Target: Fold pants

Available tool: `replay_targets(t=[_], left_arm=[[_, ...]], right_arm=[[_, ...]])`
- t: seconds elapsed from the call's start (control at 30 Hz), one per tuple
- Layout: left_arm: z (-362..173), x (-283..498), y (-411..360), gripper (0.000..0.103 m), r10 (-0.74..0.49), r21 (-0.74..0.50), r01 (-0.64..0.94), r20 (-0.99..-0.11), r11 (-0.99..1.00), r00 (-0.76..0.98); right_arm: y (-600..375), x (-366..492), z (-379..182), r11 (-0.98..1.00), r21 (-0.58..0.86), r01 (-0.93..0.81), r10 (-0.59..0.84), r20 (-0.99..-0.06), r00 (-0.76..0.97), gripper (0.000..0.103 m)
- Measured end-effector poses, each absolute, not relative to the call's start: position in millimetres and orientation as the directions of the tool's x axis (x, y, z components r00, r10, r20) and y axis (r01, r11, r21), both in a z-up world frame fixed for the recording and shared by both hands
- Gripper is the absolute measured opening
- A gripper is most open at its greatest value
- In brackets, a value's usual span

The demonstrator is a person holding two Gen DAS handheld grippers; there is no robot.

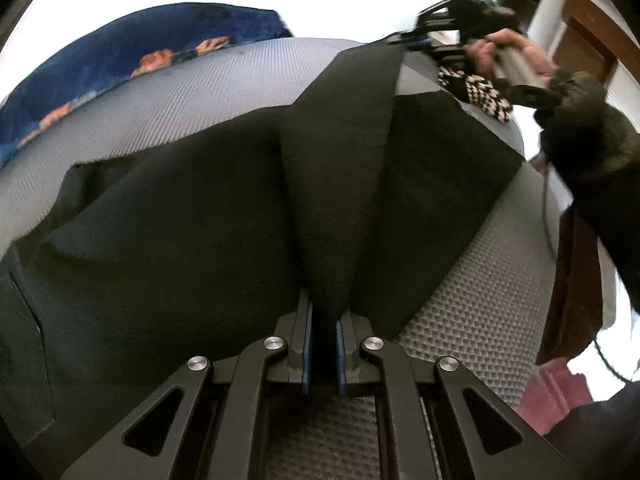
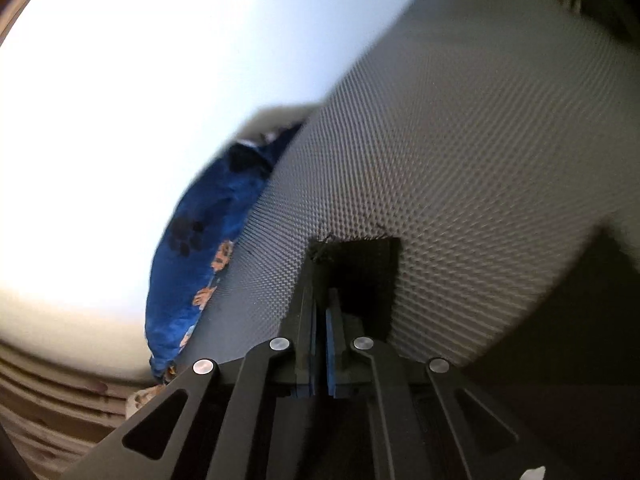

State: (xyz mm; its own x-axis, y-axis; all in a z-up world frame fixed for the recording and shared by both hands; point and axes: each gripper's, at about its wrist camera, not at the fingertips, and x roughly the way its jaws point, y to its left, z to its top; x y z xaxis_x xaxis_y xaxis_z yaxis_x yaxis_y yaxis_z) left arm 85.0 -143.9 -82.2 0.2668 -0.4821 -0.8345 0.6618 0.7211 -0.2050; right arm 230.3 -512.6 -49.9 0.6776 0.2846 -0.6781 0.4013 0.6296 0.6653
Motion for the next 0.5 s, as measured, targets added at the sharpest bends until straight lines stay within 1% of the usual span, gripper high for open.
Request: replay_targets(t=[0.13,0.2,0.33,0.5], left_arm=[[-77,76,-152,0.010,-0.456,-0.131,0.699,-0.837,0.703,0.302],[-75,75,-154,0.010,-0.456,-0.116,0.712,-0.835,0.693,0.308],[-77,72,-159,0.011,-0.448,-0.073,0.761,-0.842,0.644,0.299],[-83,67,-167,0.013,-0.424,-0.005,0.822,-0.858,0.569,0.289]], right_arm=[[-531,163,-16,0.688,0.591,0.421,0.189,-0.706,0.683,0.004],[-539,129,-14,0.698,0.555,0.454,0.138,-0.725,0.675,0.004],[-553,62,-40,0.657,0.518,0.548,0.073,-0.767,0.637,0.004],[-569,8,-90,0.568,0.509,0.647,0.058,-0.809,0.585,0.004]])
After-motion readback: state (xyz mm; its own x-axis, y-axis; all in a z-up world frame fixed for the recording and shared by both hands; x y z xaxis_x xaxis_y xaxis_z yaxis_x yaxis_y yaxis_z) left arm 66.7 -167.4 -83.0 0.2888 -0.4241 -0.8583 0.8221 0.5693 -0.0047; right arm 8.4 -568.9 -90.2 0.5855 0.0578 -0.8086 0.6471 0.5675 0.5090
